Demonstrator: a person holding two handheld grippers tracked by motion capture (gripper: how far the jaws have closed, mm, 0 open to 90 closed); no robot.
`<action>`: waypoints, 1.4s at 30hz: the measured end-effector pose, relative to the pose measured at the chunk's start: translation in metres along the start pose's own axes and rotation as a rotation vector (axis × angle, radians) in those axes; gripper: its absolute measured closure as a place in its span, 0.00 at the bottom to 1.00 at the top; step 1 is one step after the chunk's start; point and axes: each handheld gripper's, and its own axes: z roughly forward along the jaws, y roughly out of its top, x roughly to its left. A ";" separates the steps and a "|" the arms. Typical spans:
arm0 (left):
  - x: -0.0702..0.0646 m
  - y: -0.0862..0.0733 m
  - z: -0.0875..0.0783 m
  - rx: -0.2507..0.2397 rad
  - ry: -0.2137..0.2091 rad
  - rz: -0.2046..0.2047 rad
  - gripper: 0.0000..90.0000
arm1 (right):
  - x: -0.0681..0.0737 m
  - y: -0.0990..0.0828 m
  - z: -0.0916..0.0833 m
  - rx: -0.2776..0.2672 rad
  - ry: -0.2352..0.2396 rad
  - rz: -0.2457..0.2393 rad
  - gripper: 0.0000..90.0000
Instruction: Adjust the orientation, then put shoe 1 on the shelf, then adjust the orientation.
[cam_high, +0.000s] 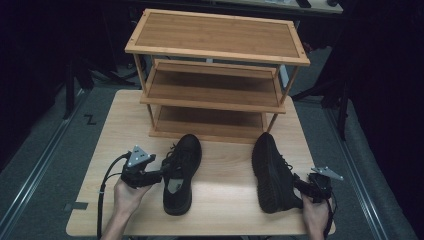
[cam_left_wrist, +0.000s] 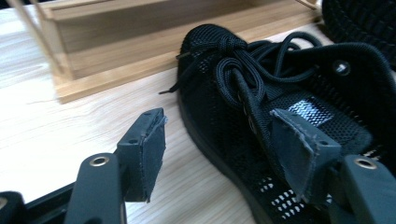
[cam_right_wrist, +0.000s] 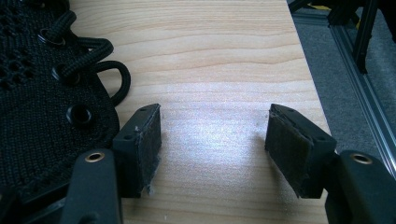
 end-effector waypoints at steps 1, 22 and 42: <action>-0.002 0.001 0.002 0.007 -0.006 0.005 0.42 | 0.000 0.000 0.000 0.000 0.000 -0.001 0.40; -0.031 0.004 0.022 0.083 0.018 0.049 0.70 | 0.000 0.000 0.000 -0.001 0.005 -0.007 0.40; -0.037 0.009 0.026 0.112 0.056 -0.054 0.97 | 0.001 0.000 0.000 0.000 0.006 -0.007 0.40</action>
